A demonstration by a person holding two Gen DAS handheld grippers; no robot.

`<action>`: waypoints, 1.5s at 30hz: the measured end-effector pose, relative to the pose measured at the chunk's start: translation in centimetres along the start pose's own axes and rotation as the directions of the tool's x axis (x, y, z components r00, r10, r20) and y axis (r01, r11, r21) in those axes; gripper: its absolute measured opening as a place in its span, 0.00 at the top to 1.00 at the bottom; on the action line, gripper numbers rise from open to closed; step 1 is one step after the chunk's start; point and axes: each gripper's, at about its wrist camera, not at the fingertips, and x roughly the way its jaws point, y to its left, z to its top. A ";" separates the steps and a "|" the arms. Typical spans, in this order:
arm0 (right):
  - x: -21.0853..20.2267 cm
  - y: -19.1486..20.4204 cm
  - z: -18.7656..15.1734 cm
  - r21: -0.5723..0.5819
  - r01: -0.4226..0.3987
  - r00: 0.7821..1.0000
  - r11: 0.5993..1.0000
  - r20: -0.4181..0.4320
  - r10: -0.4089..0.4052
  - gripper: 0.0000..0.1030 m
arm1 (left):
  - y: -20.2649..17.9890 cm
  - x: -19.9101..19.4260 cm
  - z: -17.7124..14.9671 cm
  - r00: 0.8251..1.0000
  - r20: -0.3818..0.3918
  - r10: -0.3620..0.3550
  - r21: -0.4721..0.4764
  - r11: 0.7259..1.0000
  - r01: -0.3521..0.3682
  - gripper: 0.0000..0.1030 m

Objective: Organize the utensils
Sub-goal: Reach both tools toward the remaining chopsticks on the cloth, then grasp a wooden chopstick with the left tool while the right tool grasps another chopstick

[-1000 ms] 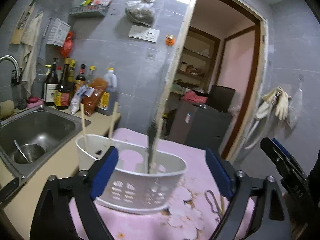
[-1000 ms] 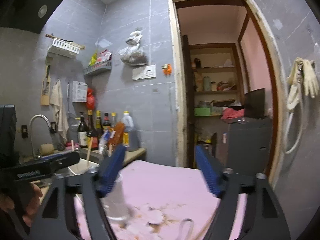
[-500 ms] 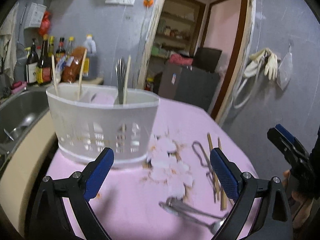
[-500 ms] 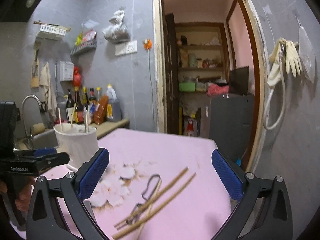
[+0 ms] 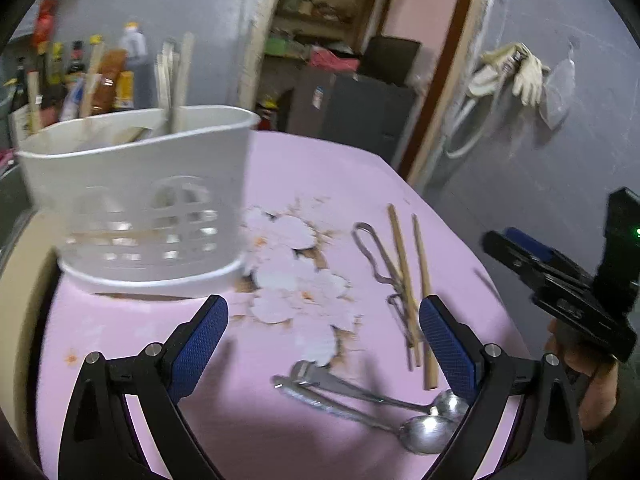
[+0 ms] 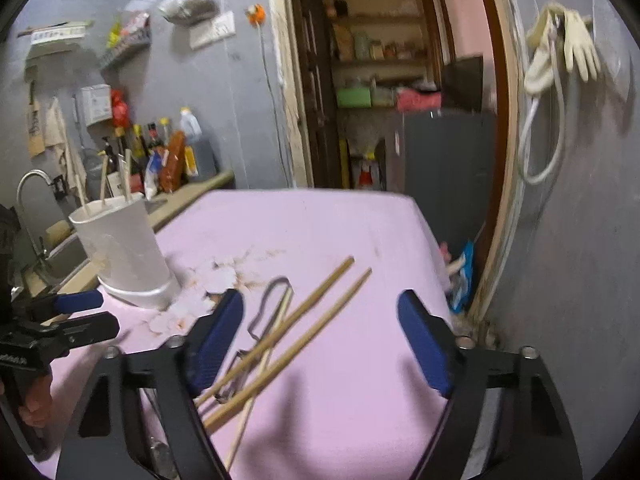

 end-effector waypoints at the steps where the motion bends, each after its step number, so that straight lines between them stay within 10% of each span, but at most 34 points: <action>1: 0.3 -0.2 0.0 0.007 -0.001 1.000 1.000 -0.016 0.001 0.36 | -0.2 0.3 0.2 1.000 -0.012 -0.012 0.007 1.000 0.012 0.13; 11: 3.5 -2.3 0.2 0.074 -0.014 0.988 0.997 -0.153 0.025 0.58 | -2.5 5.6 2.3 0.977 -0.179 -0.112 0.089 0.988 0.130 0.58; 22: 7.3 -3.3 1.0 0.117 -0.034 0.963 0.993 -0.260 0.064 0.73 | -4.9 10.8 4.2 0.955 -0.256 -0.150 0.158 0.968 0.194 0.86; 36: 11.1 -3.9 1.6 0.168 -0.069 0.933 0.983 -0.339 0.123 0.85 | -6.1 13.1 4.6 0.950 -0.310 -0.040 0.204 0.973 0.107 0.96; 45: 10.8 -3.7 1.3 0.176 -0.097 0.930 0.980 -0.335 0.153 0.91 | -3.9 11.9 4.4 0.962 -0.266 -0.053 0.075 0.994 0.076 0.96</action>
